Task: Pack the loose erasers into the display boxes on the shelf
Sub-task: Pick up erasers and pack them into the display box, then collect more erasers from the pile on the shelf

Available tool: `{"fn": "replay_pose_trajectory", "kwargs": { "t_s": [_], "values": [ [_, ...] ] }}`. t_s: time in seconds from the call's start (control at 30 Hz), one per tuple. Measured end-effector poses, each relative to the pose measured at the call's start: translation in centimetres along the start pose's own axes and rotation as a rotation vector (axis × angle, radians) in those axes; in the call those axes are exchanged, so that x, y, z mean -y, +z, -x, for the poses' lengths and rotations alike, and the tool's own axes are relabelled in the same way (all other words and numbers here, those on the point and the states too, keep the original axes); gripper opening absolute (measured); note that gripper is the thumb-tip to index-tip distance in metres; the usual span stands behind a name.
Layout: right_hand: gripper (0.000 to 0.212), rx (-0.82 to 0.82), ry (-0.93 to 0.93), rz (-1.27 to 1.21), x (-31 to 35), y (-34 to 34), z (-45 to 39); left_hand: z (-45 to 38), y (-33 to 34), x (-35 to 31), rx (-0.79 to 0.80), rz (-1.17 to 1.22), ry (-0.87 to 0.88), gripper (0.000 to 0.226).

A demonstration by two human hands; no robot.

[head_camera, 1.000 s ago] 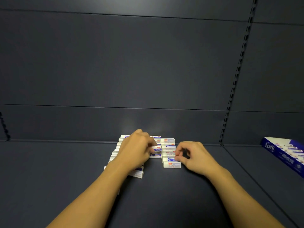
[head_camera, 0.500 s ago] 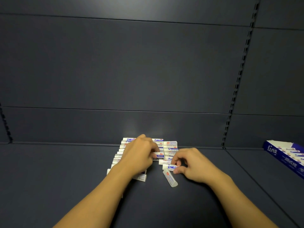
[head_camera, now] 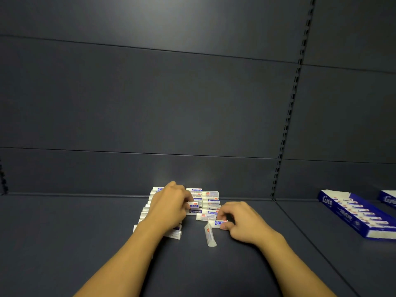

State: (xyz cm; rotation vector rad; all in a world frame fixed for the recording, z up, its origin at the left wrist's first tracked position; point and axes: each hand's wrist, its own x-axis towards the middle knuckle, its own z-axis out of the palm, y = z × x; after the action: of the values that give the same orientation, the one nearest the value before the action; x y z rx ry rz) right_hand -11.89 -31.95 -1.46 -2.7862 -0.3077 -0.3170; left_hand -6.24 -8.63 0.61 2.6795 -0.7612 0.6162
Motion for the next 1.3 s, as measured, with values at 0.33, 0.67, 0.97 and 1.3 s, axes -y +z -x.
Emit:
{"fn": "replay_pose_trajectory", "kwargs": {
  "t_s": [0.33, 0.67, 0.97, 1.3],
  "values": [
    [0.02, -0.069, 0.22, 0.26, 2.4, -3.2, 2.9, -0.1, -1.5, -1.6, 0.083, -0.25, 0.151, 0.02],
    [0.019, -0.233, 0.529, 0.495, 3.9, -7.9, 8.8, -2.2, -3.4, -5.8, 0.103, -0.133, 0.174, 0.026],
    [0.018, -0.321, 0.727, 0.427, 1.4, -11.0, 14.4, -2.4, -3.7, -12.2, 0.142, -0.047, 0.2, 0.022],
    [0.016, -0.286, 0.704, 0.477, -3.7, -14.6, 20.3, -1.4, -2.7, -22.0, 0.171, -0.005, 0.176, 0.025]
  ]
}}
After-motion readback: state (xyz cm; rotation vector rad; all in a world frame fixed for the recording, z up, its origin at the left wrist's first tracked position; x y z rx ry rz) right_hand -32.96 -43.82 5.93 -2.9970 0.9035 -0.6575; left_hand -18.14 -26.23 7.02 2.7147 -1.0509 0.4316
